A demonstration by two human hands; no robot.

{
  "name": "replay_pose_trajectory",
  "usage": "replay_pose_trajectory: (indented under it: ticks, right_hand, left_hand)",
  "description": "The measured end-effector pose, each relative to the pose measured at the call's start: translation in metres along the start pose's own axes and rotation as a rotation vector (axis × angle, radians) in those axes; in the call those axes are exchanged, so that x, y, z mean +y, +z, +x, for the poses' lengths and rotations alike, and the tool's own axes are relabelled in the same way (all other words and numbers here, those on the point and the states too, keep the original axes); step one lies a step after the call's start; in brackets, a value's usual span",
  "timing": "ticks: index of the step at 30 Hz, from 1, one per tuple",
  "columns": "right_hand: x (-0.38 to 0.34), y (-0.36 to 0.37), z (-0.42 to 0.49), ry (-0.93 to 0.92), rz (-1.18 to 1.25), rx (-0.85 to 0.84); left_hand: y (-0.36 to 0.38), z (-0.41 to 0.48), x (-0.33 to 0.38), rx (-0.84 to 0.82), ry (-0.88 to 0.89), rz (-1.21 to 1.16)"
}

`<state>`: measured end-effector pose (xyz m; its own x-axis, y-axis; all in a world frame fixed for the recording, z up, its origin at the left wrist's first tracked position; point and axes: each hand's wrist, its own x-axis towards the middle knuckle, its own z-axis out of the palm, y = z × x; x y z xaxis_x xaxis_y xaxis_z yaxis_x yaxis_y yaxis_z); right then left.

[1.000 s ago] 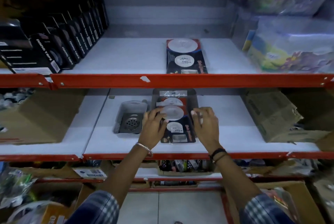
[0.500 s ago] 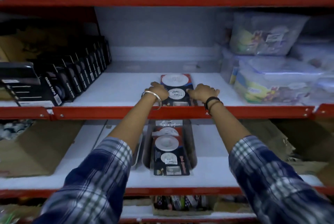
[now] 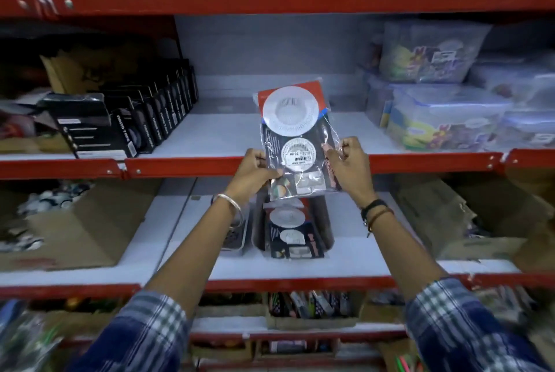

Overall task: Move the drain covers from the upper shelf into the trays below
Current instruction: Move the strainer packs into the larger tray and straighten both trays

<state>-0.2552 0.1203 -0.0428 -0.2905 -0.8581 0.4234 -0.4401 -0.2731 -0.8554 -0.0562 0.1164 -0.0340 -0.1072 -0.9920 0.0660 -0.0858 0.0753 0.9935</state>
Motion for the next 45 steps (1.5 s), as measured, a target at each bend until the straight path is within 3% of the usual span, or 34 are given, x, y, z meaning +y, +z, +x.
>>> replay_pose_trajectory:
  ticks: [10, 15, 21, 25, 29, 32, 36, 40, 45]
  right_hand:
    - [0.060, 0.007, -0.158, 0.031, -0.106, -0.062]
    - [0.092, 0.019, -0.186, 0.188, -0.181, -0.105]
    - [0.115, 0.033, -0.164, 0.328, -0.189, -0.164]
    - [0.132, 0.048, -0.126, 0.408, -0.219, -0.209]
    - [0.157, 0.063, -0.090, 0.470, -0.506, -0.390]
    - [0.156, 0.073, -0.081, 0.413, -0.728, -0.384]
    - [0.136, 0.102, -0.069, 0.202, -0.609, -0.341]
    - [0.116, 0.158, -0.059, 0.060, -0.473, -0.584]
    - [0.110, 0.237, -0.047, -0.009, -0.671, -0.944]
  left_hand:
    - [-0.019, -0.109, -0.118, -0.194, -0.120, 0.085]
    - [-0.019, -0.120, -0.158, -0.173, -0.219, 0.023]
    - [-0.006, -0.089, -0.183, -0.019, -0.276, 0.081]
    - [0.007, -0.051, -0.189, -0.059, -0.148, 0.383]
    - [0.005, -0.017, -0.209, -0.198, -0.130, 0.827]
    - [-0.003, -0.012, -0.212, -0.191, -0.071, 0.880]
    - [-0.045, -0.005, -0.218, -0.111, -0.036, 0.934]
    - [-0.101, 0.020, -0.225, -0.064, -0.101, 1.059]
    - [-0.144, 0.067, -0.249, -0.309, -0.035, 1.204]
